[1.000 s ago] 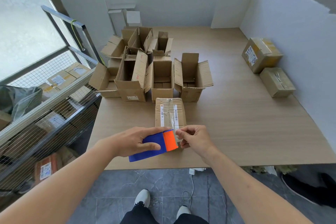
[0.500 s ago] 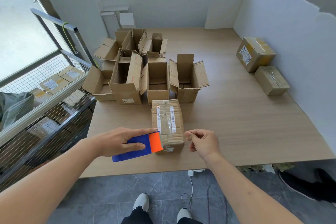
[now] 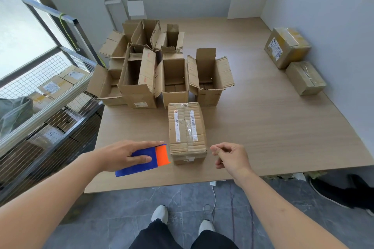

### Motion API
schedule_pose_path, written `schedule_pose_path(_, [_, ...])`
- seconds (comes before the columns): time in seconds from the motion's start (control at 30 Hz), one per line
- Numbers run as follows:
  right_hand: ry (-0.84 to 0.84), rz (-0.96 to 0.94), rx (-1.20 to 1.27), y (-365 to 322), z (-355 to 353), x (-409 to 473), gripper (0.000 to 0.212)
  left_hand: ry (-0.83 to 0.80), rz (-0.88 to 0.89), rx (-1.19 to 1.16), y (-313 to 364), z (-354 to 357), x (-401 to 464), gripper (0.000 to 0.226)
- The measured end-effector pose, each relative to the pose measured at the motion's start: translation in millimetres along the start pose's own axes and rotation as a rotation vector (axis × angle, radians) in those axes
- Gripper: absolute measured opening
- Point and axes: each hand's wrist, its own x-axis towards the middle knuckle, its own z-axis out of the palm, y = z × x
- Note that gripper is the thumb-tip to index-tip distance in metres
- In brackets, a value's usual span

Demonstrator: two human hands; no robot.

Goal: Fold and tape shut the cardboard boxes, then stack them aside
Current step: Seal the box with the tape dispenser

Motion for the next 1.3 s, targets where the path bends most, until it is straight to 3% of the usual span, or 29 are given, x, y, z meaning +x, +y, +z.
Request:
schedule_pose_path(0.47, [0.063, -0.034, -0.090, 10, 18, 6, 0.003, -0.012, -0.024, 0.058, -22, 7, 20, 0.051])
schedule_pose_path(0.73, [0.046, -0.088, -0.191, 26, 21, 20, 0.009, 0.024, 0.002, 0.158, -23, 11, 39, 0.052])
schedule_pose_path(0.87, [-0.148, -0.109, -0.655, 24, 19, 32, 0.064, 0.032, 0.009, 0.162, -24, 9, 43, 0.052])
schedule_pose_path(0.97, [-0.120, -0.364, -0.945, 17, 26, 23, 0.059, 0.036, 0.004, 0.169, -23, 8, 45, 0.052])
schedule_pose_path(1.07, [-0.040, -0.640, -1.073, 12, 45, 21, 0.060, 0.048, 0.017, 0.172, -19, 11, 50, 0.052])
schedule_pose_path(1.2, [-0.154, -0.779, -1.220, 24, 70, 35, 0.078, 0.058, 0.017, 0.138, -14, 17, 55, 0.052])
schedule_pose_path(1.3, [-0.053, -0.875, -1.265, 42, 70, 47, 0.074, 0.064, 0.012, 0.054, -16, 21, 55, 0.052])
